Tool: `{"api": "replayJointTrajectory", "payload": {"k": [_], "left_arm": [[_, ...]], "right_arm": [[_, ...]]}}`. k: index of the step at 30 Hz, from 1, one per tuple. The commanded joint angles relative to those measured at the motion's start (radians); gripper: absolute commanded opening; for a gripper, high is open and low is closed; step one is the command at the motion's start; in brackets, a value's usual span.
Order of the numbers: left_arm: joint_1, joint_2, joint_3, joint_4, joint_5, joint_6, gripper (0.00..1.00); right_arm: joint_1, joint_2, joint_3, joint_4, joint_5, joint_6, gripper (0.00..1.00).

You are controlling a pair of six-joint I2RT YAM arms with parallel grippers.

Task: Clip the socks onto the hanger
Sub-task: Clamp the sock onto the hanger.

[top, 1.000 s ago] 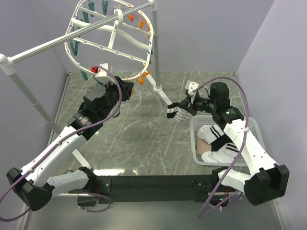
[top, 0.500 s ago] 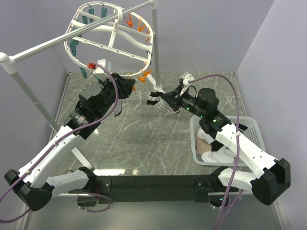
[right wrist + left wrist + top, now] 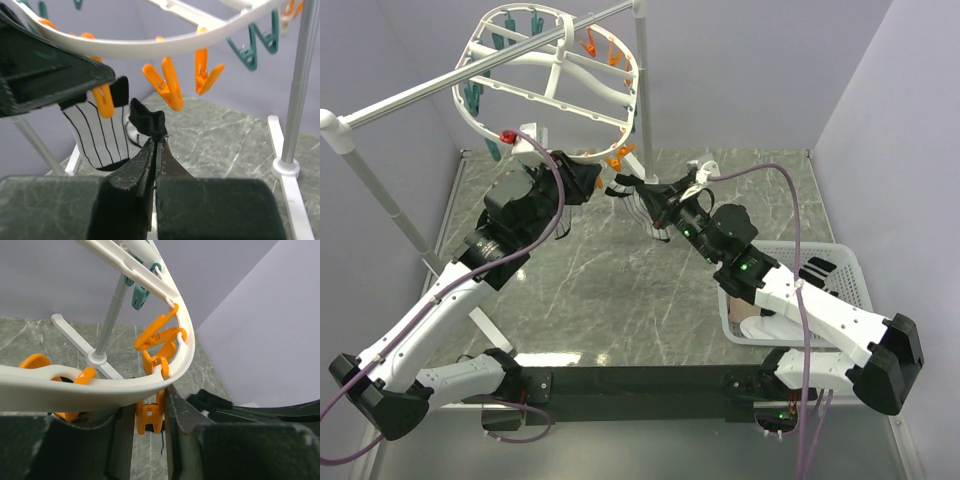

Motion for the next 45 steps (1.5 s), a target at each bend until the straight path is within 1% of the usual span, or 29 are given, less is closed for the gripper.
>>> {"api": "replayJointTrajectory", "payload": {"k": [1,3,6,8,12,13,14,17,20,24,29,33,34,45], "left_arm": [[0.008,-0.017,0.063,0.063,-0.011,0.001,0.25],[0.008,-0.016,0.073,0.062,-0.008,0.018,0.25],[0.008,-0.017,0.069,0.079,0.021,0.051,0.25],[0.010,-0.016,0.065,0.097,0.043,0.081,0.25],[0.010,-0.013,0.063,0.100,0.073,0.136,0.25],[0.008,-0.014,0.063,0.100,0.090,0.150,0.25],[0.008,-0.019,0.060,0.134,0.099,0.178,0.25],[0.008,-0.028,0.050,0.152,0.110,0.224,0.25],[0.011,-0.028,0.074,0.137,0.124,0.256,0.25],[0.016,-0.023,0.086,0.115,0.156,0.259,0.25],[0.025,-0.042,0.053,0.126,0.195,0.255,0.26],[0.037,-0.062,0.034,0.132,0.224,0.245,0.26],[0.040,-0.065,0.031,0.134,0.227,0.241,0.26],[0.072,-0.080,-0.006,0.152,0.268,0.215,0.26]], "right_arm": [[0.009,0.033,0.029,0.035,0.042,0.051,0.00],[0.007,0.048,0.038,0.030,0.018,0.051,0.00],[0.012,0.053,0.017,0.065,-0.102,0.004,0.00],[0.010,0.061,0.006,0.093,-0.137,-0.012,0.00],[0.010,0.094,0.040,0.070,-0.186,-0.033,0.00],[0.010,0.098,0.041,0.084,-0.232,-0.045,0.00],[0.010,0.102,0.040,0.093,-0.251,-0.058,0.00],[0.009,0.113,0.044,0.112,-0.304,-0.076,0.00],[0.009,0.128,0.061,0.093,-0.355,-0.108,0.00],[0.004,0.136,0.049,0.147,-0.395,-0.116,0.00],[-0.042,0.162,0.075,0.179,-0.447,-0.056,0.00],[-0.083,0.186,0.093,0.230,-0.495,0.052,0.00],[-0.088,0.191,0.101,0.243,-0.522,0.062,0.00],[-0.108,0.220,0.109,0.344,-0.608,0.135,0.00]]}}
